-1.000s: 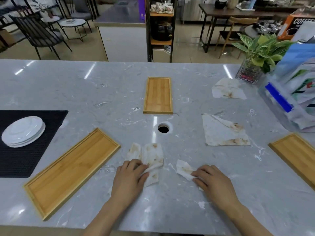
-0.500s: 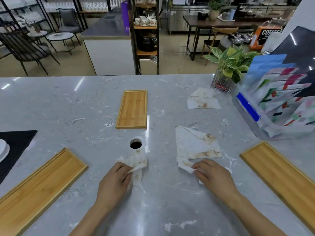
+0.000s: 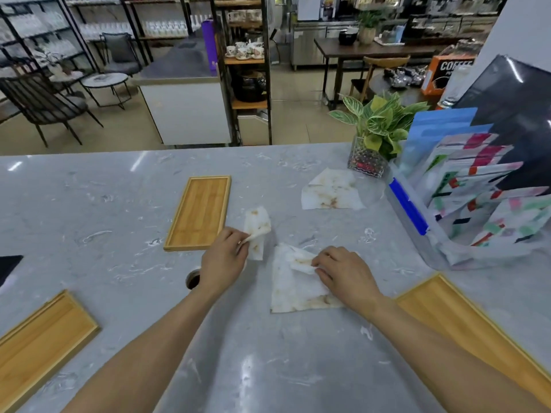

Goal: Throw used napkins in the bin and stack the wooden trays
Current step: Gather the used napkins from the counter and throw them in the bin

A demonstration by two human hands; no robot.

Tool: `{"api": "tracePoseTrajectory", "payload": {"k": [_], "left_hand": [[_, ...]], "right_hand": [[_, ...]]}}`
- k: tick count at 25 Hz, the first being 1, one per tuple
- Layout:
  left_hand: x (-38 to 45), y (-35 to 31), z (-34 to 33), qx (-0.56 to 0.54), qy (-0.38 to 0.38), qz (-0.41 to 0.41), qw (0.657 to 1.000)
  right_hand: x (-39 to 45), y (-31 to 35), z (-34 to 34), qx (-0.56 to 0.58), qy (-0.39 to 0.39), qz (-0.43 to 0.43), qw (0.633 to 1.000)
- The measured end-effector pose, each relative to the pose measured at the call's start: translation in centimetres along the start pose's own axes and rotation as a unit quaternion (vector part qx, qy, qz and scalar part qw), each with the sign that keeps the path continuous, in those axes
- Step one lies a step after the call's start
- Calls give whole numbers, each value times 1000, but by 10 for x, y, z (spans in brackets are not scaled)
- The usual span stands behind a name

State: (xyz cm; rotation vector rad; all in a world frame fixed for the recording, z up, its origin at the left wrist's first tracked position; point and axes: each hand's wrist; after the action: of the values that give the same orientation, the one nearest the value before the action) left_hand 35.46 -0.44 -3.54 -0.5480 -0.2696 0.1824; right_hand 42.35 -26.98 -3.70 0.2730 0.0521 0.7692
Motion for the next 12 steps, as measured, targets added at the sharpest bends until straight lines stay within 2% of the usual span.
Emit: {"api": "tracePoseTrajectory", "payload": {"k": [3, 6, 8, 10, 12], "left_hand": [[40, -5, -13, 25, 3, 10, 1000], [79, -11, -26, 44, 9, 11, 999], [106, -17, -38, 56, 21, 1, 998], [134, -27, -52, 63, 29, 0, 998], [161, -38, -66, 67, 29, -14, 997]], "right_hand": [[15, -2, -10, 3, 32, 20, 999], [14, -5, -22, 17, 137, 31, 990], [9, -7, -31, 2, 179, 51, 983], [5, -11, -39, -13, 195, 64, 979], [7, -15, -40, -10, 179, 68, 982]]}}
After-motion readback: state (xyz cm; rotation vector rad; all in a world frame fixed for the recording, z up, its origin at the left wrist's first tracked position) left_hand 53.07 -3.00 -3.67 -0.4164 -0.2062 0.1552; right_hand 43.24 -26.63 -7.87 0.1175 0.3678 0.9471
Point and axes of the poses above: each hand's wrist, its own x-axis towards the middle knuckle, its own z-axis out of the back of the hand, y = z × x, and after that the axes turned 8 degrees about y, right-handed
